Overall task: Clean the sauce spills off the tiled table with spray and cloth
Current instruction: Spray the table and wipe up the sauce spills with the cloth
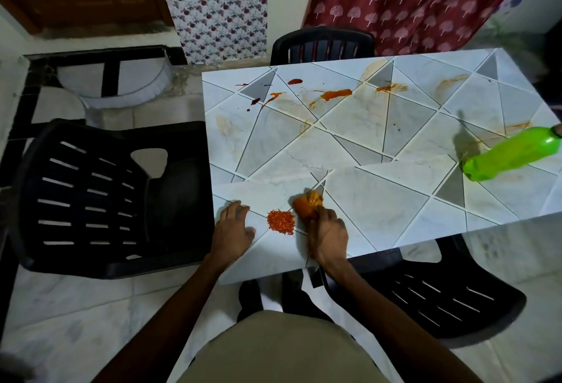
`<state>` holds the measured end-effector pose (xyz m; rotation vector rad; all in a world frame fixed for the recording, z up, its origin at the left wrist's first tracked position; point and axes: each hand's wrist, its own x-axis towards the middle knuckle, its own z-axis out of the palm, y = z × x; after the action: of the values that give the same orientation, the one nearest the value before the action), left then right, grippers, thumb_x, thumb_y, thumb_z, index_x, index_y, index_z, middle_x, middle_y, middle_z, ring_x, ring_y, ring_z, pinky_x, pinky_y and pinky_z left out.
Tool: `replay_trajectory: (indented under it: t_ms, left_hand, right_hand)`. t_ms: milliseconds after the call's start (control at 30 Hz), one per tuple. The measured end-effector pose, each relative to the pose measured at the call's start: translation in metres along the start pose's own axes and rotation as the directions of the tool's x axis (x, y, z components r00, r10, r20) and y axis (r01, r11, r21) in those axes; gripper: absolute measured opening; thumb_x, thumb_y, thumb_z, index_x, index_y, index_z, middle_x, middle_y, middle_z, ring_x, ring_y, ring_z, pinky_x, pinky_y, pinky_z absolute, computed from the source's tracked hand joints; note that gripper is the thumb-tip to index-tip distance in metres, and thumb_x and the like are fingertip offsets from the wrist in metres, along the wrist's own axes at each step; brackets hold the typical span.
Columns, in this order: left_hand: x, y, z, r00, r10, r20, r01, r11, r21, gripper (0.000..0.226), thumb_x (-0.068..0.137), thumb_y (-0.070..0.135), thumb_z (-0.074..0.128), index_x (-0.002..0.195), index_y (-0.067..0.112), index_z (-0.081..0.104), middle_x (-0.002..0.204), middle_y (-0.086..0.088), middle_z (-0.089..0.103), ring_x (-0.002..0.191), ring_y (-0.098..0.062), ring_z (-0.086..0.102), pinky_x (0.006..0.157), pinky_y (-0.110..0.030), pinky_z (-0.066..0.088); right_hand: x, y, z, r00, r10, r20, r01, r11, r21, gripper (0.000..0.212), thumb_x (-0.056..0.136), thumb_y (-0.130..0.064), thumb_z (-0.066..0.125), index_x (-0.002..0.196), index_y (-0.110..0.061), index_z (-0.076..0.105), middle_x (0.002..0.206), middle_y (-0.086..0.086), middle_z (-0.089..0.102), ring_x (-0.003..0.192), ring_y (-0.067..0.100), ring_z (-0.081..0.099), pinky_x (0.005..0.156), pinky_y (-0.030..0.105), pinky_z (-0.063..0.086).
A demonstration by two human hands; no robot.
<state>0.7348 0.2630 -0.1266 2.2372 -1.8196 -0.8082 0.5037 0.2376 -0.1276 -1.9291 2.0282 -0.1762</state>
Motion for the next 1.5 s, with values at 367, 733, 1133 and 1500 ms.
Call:
replay_trajectory:
  t_ms: [367,733,1133,1500]
  left_hand:
    - [-0.001,-0.012,0.002,0.998,0.064,0.013,-0.064,0.998,0.030,0.062,0.090,0.026,0.065,0.146,0.015,0.042,0.158,-0.007,0.029,0.145,-0.028,0.025,0.115,-0.038,0.029]
    - [-0.003,-0.019,0.003,0.994,0.098,0.042,-0.100,0.994,0.038,0.064,0.090,0.026,0.065,0.147,0.016,0.040,0.159,-0.007,0.027,0.147,-0.027,0.022,0.115,-0.041,0.029]
    - [0.003,-0.016,0.001,0.998,0.041,0.045,-0.042,0.999,0.020,0.059,0.093,0.026,0.062,0.147,0.018,0.040,0.159,-0.005,0.025,0.146,-0.026,0.023,0.116,-0.039,0.029]
    - [-0.019,-0.001,0.019,0.996,-0.066,-0.060,0.062,0.996,-0.067,0.062,0.086,0.023,0.064,0.144,0.009,0.046,0.156,-0.011,0.034,0.145,-0.029,0.027,0.117,-0.039,0.025]
  right_hand:
    - [-0.012,0.014,-0.013,0.977,0.174,-0.125,-0.123,0.933,0.339,0.016,0.095,-0.024,0.054,0.102,-0.013,0.063,0.093,0.008,0.067,0.081,0.030,0.063,0.065,0.031,0.043]
    - [-0.030,-0.022,0.001,0.959,0.284,-0.018,-0.271,0.930,0.250,0.028,0.100,-0.019,0.050,0.120,0.000,0.052,0.117,0.022,0.055,0.100,0.043,0.060,0.086,0.050,0.047]
    - [0.040,-0.028,-0.025,0.993,0.109,-0.047,-0.077,0.893,0.443,0.019,0.093,-0.019,0.055,0.105,-0.008,0.066,0.097,0.014,0.069,0.087,0.032,0.065,0.068,0.029,0.041]
    - [0.105,-0.019,-0.001,0.828,-0.525,0.197,0.527,0.849,0.046,0.038,0.081,-0.016,0.064,0.119,-0.019,0.060,0.101,0.013,0.068,0.087,0.033,0.061,0.074,0.042,0.055]
